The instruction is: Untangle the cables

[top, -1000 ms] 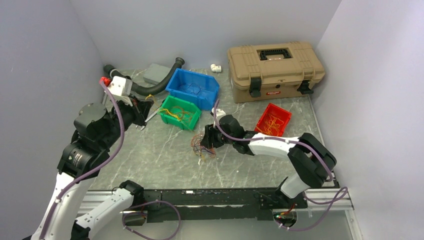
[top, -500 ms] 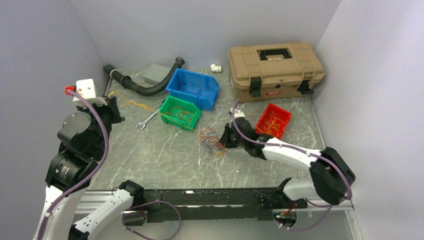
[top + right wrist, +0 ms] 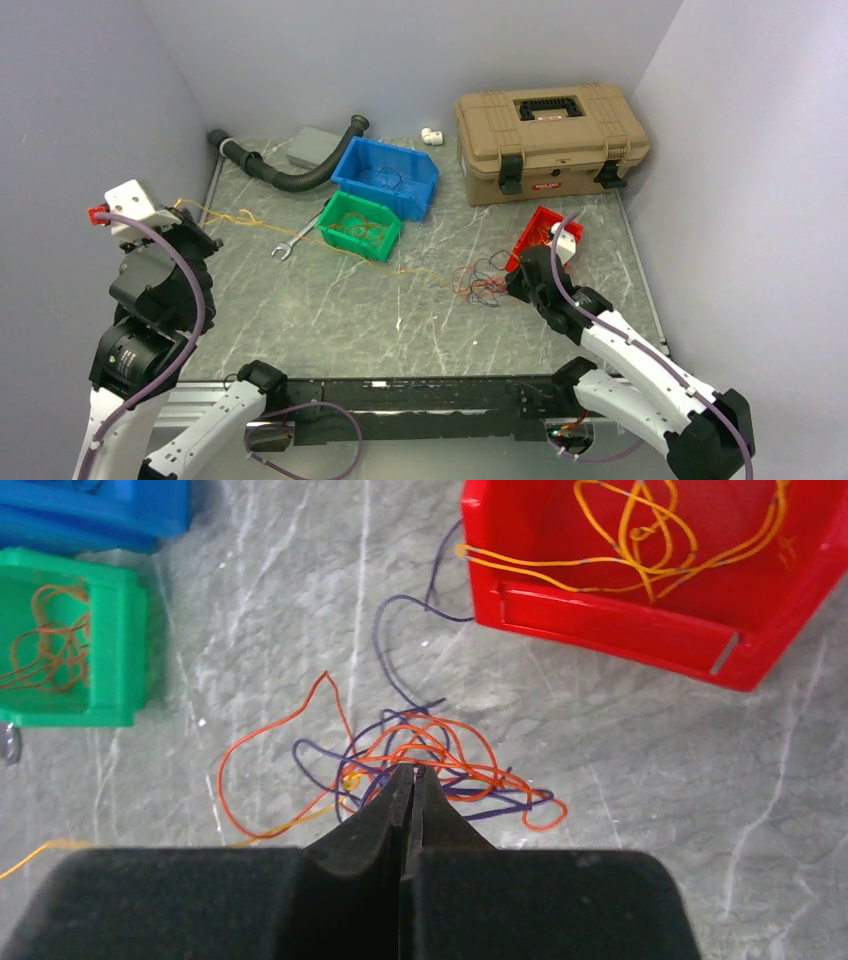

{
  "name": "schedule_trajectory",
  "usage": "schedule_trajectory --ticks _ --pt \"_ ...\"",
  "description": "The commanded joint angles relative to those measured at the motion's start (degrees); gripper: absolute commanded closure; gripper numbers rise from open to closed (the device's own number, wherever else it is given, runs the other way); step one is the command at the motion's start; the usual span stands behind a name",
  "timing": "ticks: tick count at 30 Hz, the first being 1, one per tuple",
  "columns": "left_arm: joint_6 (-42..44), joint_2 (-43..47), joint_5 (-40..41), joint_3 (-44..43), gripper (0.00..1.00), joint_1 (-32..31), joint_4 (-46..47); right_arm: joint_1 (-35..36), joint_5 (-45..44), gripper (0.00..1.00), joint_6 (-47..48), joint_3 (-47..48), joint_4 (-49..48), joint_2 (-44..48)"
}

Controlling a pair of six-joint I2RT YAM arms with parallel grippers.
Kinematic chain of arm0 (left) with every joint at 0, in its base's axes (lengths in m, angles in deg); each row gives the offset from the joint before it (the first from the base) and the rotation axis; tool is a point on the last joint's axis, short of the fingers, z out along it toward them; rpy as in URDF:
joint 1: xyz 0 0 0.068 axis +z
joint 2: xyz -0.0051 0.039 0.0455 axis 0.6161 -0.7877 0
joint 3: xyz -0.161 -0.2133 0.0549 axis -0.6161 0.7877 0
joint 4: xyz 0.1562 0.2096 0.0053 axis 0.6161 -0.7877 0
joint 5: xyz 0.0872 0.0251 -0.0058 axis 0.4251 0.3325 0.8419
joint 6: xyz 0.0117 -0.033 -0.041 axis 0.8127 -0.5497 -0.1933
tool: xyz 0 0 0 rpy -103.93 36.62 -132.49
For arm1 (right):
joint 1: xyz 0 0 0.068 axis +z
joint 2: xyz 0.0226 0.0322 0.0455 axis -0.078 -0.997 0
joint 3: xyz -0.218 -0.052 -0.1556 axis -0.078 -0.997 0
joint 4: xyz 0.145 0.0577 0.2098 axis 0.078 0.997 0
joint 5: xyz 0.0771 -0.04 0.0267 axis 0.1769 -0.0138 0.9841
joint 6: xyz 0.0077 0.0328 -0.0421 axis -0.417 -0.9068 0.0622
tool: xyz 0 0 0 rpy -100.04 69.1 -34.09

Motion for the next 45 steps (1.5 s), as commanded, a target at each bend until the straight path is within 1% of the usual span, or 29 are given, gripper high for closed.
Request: schedule_trajectory --ticks 1,3,6,7,9,13,17,18,19,20,21,22,24,26,28,31,32,34,35,36,37,40,43,45 --pt "1.07 -0.30 -14.33 1.59 0.98 0.17 4.70 0.16 5.51 1.00 4.44 0.54 -3.79 1.37" --pt "1.70 -0.68 -22.57 2.40 0.95 0.12 5.46 0.20 8.44 1.00 6.62 1.56 -4.42 0.54" --pt "2.37 -2.62 -38.30 3.97 0.91 0.12 6.49 0.33 14.99 1.00 10.88 2.17 -7.45 0.36" --pt "1.72 -3.90 -42.89 4.38 0.90 0.15 6.14 0.34 16.86 1.00 11.71 2.18 -8.38 0.59" --pt "0.43 -7.29 -50.19 5.16 0.93 0.17 4.97 0.32 19.42 1.00 13.07 2.41 -9.58 1.03" --pt "-1.83 -15.34 -56.49 6.54 1.00 0.12 1.80 0.32 20.68 1.00 14.63 4.89 -7.74 0.71" --pt "-0.84 -22.26 -65.38 8.38 1.00 0.15 1.51 0.42 20.67 1.00 16.35 7.91 -3.83 -1.30" --pt "-1.07 -23.83 -66.88 8.67 0.98 0.14 1.51 0.42 20.66 1.00 16.72 8.32 -3.02 -1.69" --pt "-1.23 -25.33 -68.37 8.93 0.91 0.16 1.48 0.36 20.67 1.00 16.99 8.59 -2.49 -1.99" --pt "-1.51 -26.80 -69.84 9.27 0.78 0.13 1.71 0.38 20.68 1.00 17.22 8.72 -1.83 -2.24" --pt "-1.62 -27.91 -71.34 9.72 0.61 0.08 2.22 0.44 20.66 1.00 17.29 8.79 -1.43 -2.45" --pt "-1.96 -29.10 -72.85 10.36 0.48 0.02 3.38 0.38 20.68 1.00 17.38 8.76 -1.10 -2.55" --pt "-2.98 -30.41 -74.23 11.75 0.35 -0.59 6.57 0.40 20.66 1.00 17.39 8.65 -0.20 -2.99" --pt "-3.49 -31.82 -73.96 11.92 0.27 -2.08 8.18 0.38 20.20 1.00 17.34 8.58 1.54 -3.76" --pt "-3.75 -33.70 -72.40 10.79 0.22 -4.31 8.60 0.37 18.87 1.00 17.07 8.76 4.24 -5.71" --pt "-4.15 -37.00 -70.80 8.53 0.21 -8.00 9.46 0.38 17.09 1.00 16.72 8.67 7.37 -7.83" --pt "-4.56 -38.26 -70.33 7.94 0.21 -9.08 9.88 0.37 16.90 0.94 16.81 8.24 7.55 -8.19" --pt "-5.51 -40.98 -69.84 6.38 0.21 -10.80 10.66 0.43 17.28 0.61 17.38 7.52 6.94 -8.24" --pt "-6.00 -42.36 -69.17 5.81 0.22 -11.53 10.85 0.40 17.78 0.47 17.72 7.31 6.35 -8.15" --pt "-6.69 -43.54 -68.41 5.27 0.23 -12.03 11.06 0.42 18.60 0.39 18.23 7.15 5.52 -8.01" --pt "-7.45 -44.29 -67.68 5.26 0.23 -12.24 11.53 0.41 19.45 0.34 18.80 7.00 4.49 -7.98" --pt "-9.15 -45.43 -66.82 5.68 0.22 -12.31 14.14 0.37 21.85 0.30 20.56 7.06 1.58 -8.89" --pt "-9.49 -47.50 -66.76 4.44 0.22 -12.30 14.84 0.80 24.32 0.29 22.06 7.67 -0.51 -11.61" --pt "-9.79 -49.23 -66.91 3.57 0.21 -12.41 14.81 1.68 24.01 0.30 22.52 8.07 -1.55 -14.33"
